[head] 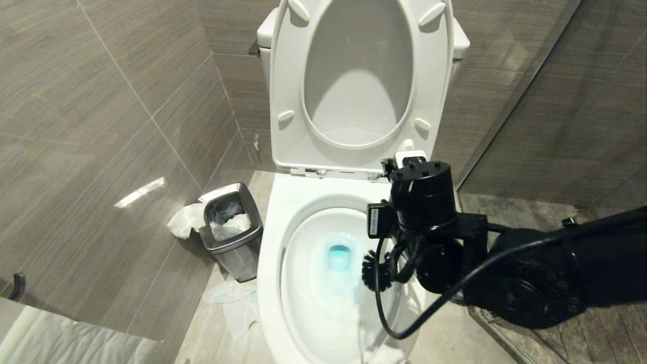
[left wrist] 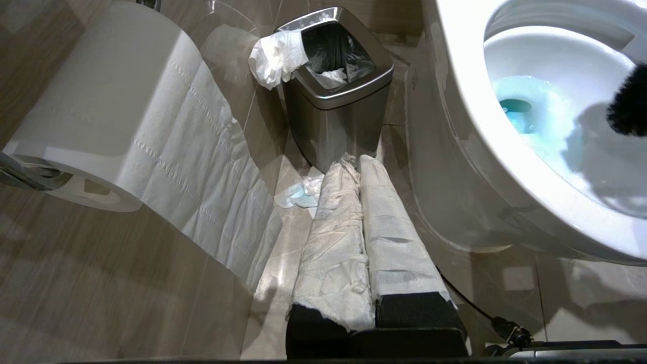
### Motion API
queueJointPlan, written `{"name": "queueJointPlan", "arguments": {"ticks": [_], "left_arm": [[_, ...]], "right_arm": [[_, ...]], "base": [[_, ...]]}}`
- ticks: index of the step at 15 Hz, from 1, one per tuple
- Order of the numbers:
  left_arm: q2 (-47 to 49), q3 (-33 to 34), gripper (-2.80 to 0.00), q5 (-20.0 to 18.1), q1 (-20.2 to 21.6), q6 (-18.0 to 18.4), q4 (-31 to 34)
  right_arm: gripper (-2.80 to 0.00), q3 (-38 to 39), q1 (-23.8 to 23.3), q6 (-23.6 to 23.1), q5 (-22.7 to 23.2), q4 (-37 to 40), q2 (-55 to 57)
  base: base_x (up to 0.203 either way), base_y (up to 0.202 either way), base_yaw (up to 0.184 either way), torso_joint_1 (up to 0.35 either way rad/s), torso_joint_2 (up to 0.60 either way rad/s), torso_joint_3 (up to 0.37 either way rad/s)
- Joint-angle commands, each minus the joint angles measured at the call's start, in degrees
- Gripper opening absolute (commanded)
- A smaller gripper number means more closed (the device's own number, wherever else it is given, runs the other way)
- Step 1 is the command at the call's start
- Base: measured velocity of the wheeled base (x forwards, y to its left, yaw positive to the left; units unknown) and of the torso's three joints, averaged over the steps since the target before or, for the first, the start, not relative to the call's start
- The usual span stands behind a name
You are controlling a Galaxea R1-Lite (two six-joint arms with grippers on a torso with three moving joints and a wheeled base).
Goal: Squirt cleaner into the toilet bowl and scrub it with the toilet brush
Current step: Scrub the toilet bowl
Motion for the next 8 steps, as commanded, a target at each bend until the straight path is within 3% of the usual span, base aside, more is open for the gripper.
{"name": "queueJointPlan", "arguments": {"ticks": [1, 8], "left_arm": [[0.08, 0.0, -2.8, 0.01, 0.02, 0.0, -0.02], [0.08, 0.09, -2.8, 0.01, 0.02, 0.0, -0.02]], "right_arm": [[-2.8, -6.47, -2.07, -1.13, 0.1, -0.14, 7.35], [-2.8, -22.27, -4.02, -6.16, 1.96, 0.07, 18.83]], "base": [[0.0, 0.0, 0.0, 0.0, 0.0, 0.0], [0.0, 0.0, 0.0, 0.0, 0.0, 0.0]]}}
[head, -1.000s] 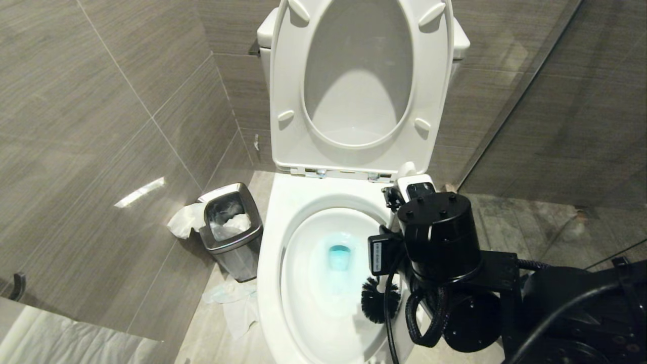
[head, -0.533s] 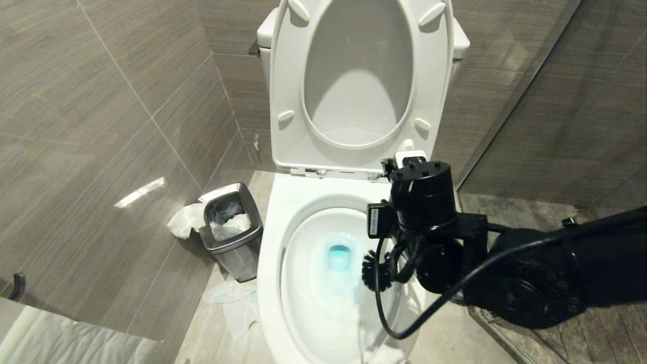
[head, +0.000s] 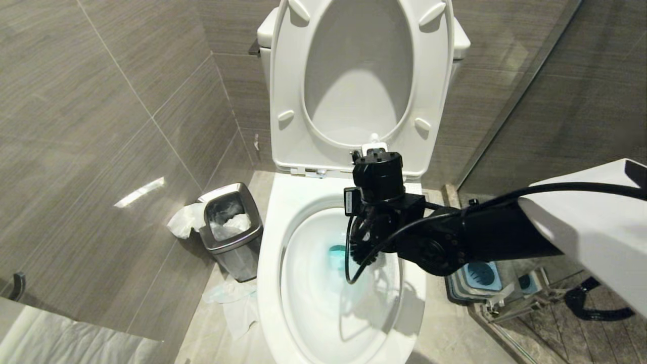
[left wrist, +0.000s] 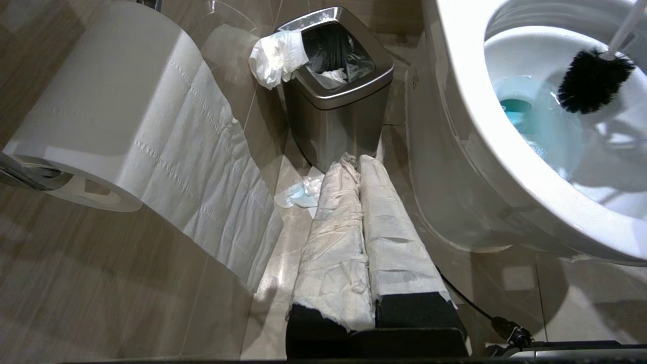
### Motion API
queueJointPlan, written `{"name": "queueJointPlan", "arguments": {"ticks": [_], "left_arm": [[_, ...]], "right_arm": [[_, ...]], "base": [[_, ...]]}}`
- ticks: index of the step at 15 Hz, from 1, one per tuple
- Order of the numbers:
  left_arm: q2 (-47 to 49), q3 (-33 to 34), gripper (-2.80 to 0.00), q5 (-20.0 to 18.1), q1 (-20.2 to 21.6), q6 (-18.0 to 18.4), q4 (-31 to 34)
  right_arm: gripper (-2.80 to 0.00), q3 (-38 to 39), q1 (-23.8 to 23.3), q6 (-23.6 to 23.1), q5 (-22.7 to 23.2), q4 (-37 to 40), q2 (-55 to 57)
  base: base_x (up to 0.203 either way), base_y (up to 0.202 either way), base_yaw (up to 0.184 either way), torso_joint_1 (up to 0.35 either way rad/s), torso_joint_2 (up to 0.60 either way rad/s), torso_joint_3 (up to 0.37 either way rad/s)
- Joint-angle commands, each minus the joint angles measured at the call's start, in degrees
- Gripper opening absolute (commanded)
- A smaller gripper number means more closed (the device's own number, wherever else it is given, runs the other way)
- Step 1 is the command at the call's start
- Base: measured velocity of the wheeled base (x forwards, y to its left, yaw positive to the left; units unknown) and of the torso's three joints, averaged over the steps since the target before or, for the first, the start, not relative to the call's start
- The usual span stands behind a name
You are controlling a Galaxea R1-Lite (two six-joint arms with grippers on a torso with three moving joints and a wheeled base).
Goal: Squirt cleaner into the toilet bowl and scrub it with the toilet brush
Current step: Scrub the toilet bowl
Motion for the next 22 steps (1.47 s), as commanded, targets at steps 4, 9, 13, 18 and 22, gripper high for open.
{"name": "queueJointPlan", "arguments": {"ticks": [4, 9, 13, 18, 22], "left_arm": [[0.08, 0.07, -2.8, 0.01, 0.02, 0.01, -0.02], [0.08, 0.0, -2.8, 0.01, 0.02, 0.01, -0.02], [0.08, 0.04, -2.8, 0.01, 0.02, 0.01, -0.02], [0.08, 0.04, -2.8, 0.01, 0.02, 0.01, 0.03], [0.08, 0.0, -2.8, 0.01, 0.02, 0.01, -0.02]], "right_arm": [[-2.8, -11.65, 0.32, -3.47, 0.45, 0.26, 7.79], [-2.8, -20.46, 4.45, -3.97, 0.5, 4.9, 10.56], [-2.8, -24.43, 9.05, -3.79, 0.24, 7.32, 12.55], [-2.8, -18.8, 13.2, -2.46, -0.24, 7.38, 9.39], [-2.8, -8.29, 15.25, 0.79, -0.37, 7.31, 2.68]], "base": [[0.0, 0.0, 0.0, 0.0, 0.0, 0.0], [0.0, 0.0, 0.0, 0.0, 0.0, 0.0], [0.0, 0.0, 0.0, 0.0, 0.0, 0.0], [0.0, 0.0, 0.0, 0.0, 0.0, 0.0], [0.0, 0.0, 0.0, 0.0, 0.0, 0.0]]}}
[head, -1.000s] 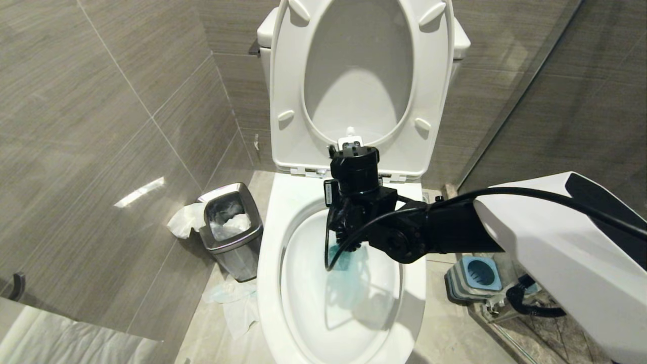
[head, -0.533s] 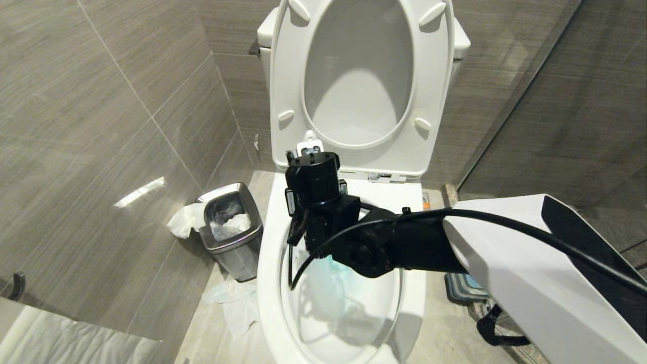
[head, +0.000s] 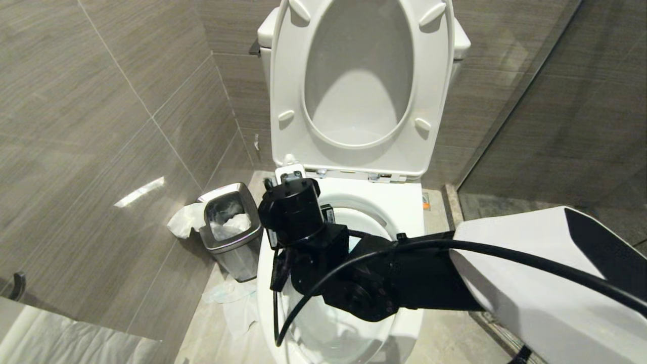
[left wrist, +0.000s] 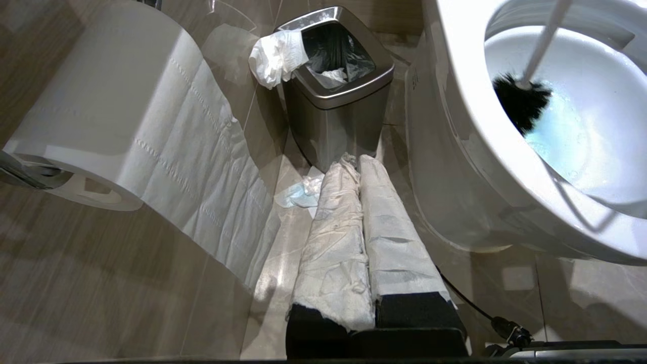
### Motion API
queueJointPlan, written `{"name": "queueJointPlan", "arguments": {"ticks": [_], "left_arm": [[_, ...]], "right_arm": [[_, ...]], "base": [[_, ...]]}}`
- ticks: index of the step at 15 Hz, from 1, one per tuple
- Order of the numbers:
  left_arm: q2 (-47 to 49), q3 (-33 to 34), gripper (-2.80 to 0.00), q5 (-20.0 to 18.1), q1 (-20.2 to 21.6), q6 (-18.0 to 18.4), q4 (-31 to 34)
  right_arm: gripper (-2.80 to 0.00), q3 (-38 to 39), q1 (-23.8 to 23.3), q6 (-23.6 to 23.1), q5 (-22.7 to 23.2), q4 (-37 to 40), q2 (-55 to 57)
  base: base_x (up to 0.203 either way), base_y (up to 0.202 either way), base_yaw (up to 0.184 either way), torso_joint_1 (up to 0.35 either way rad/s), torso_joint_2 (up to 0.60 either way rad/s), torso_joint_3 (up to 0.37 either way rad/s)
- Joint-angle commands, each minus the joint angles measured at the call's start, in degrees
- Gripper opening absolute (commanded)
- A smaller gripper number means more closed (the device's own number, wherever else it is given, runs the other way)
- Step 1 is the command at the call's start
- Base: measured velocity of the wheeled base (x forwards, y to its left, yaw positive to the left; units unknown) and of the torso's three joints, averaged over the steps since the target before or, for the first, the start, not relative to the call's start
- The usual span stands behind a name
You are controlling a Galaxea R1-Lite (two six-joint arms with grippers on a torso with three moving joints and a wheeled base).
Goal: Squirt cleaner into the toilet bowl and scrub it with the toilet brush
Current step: Scrub the toilet bowl
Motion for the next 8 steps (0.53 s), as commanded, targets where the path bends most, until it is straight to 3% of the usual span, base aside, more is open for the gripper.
{"name": "queueJointPlan", "arguments": {"ticks": [1, 8], "left_arm": [[0.08, 0.04, -2.8, 0.02, 0.02, 0.0, -0.01], [0.08, 0.09, -2.8, 0.02, 0.02, 0.0, -0.01]], "right_arm": [[-2.8, 7.29, 1.28, 1.71, -0.29, -0.25, -5.96], [-2.8, 28.86, 2.62, 8.82, -1.72, -0.64, -19.01]], "base": [[0.0, 0.0, 0.0, 0.0, 0.0, 0.0], [0.0, 0.0, 0.0, 0.0, 0.0, 0.0]]}}
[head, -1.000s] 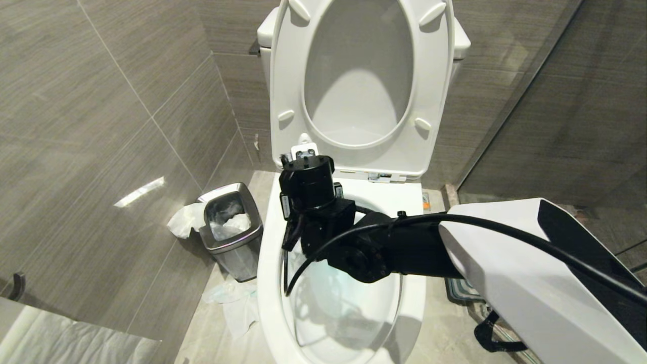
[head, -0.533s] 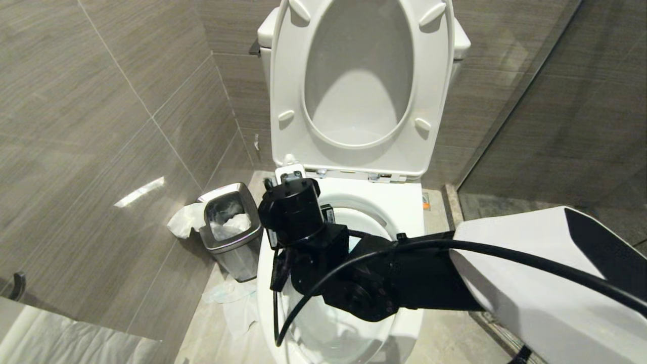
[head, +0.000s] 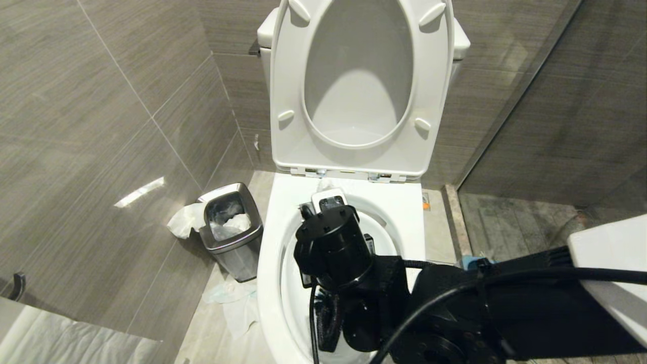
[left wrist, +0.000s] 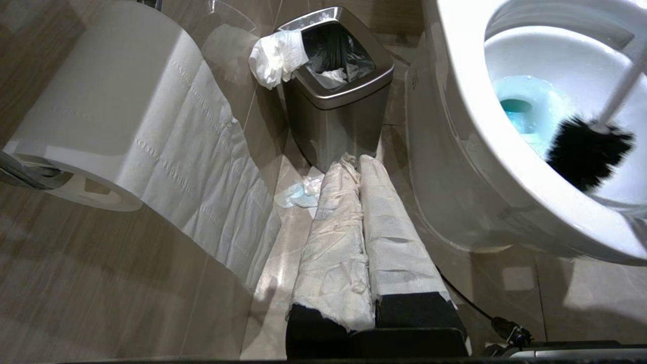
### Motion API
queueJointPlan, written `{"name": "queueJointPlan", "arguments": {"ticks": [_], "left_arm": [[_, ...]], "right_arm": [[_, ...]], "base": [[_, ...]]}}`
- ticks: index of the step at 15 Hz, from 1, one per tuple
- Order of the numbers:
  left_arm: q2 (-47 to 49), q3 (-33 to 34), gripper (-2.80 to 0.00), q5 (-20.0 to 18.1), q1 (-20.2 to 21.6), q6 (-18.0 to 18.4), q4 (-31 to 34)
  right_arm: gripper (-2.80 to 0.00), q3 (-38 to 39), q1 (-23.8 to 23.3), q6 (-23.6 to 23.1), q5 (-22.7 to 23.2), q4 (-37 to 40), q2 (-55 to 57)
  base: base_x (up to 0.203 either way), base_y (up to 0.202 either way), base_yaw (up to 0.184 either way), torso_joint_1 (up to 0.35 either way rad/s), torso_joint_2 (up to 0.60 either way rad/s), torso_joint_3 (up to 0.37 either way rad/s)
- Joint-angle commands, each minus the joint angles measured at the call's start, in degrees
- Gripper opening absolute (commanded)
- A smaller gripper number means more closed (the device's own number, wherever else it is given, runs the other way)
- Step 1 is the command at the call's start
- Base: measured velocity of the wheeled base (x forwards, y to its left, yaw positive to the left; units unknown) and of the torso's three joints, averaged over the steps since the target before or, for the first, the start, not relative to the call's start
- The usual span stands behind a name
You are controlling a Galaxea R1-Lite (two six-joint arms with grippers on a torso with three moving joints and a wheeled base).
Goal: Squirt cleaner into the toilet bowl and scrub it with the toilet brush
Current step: Scrub the toilet bowl
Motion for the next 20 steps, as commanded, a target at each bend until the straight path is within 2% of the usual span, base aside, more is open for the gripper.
{"name": "queueJointPlan", "arguments": {"ticks": [1, 4, 6, 10, 15, 20], "left_arm": [[0.08, 0.03, -2.8, 0.01, 0.02, 0.0, -0.02], [0.08, 0.09, -2.8, 0.01, 0.02, 0.0, 0.05], [0.08, 0.0, -2.8, 0.01, 0.02, 0.0, 0.01], [0.08, 0.03, -2.8, 0.01, 0.02, 0.0, 0.02], [0.08, 0.09, -2.8, 0.01, 0.02, 0.0, -0.02], [0.08, 0.09, -2.8, 0.01, 0.02, 0.0, 0.02]], "right_arm": [[-2.8, 6.53, 0.01, 1.94, -0.91, -0.19, -5.81], [-2.8, 10.82, -0.72, 3.75, -1.97, -0.68, -8.66], [-2.8, 13.12, -2.74, 3.55, -2.74, -3.78, -8.93], [-2.8, 14.46, -7.69, 3.45, -2.79, -4.52, -9.28], [-2.8, 12.63, -12.4, 2.04, -2.73, -8.16, -5.45], [-2.8, 2.72, -14.15, -1.27, -2.54, -10.39, 0.87]], "base": [[0.0, 0.0, 0.0, 0.0, 0.0, 0.0], [0.0, 0.0, 0.0, 0.0, 0.0, 0.0], [0.0, 0.0, 0.0, 0.0, 0.0, 0.0], [0.0, 0.0, 0.0, 0.0, 0.0, 0.0], [0.0, 0.0, 0.0, 0.0, 0.0, 0.0], [0.0, 0.0, 0.0, 0.0, 0.0, 0.0]]}}
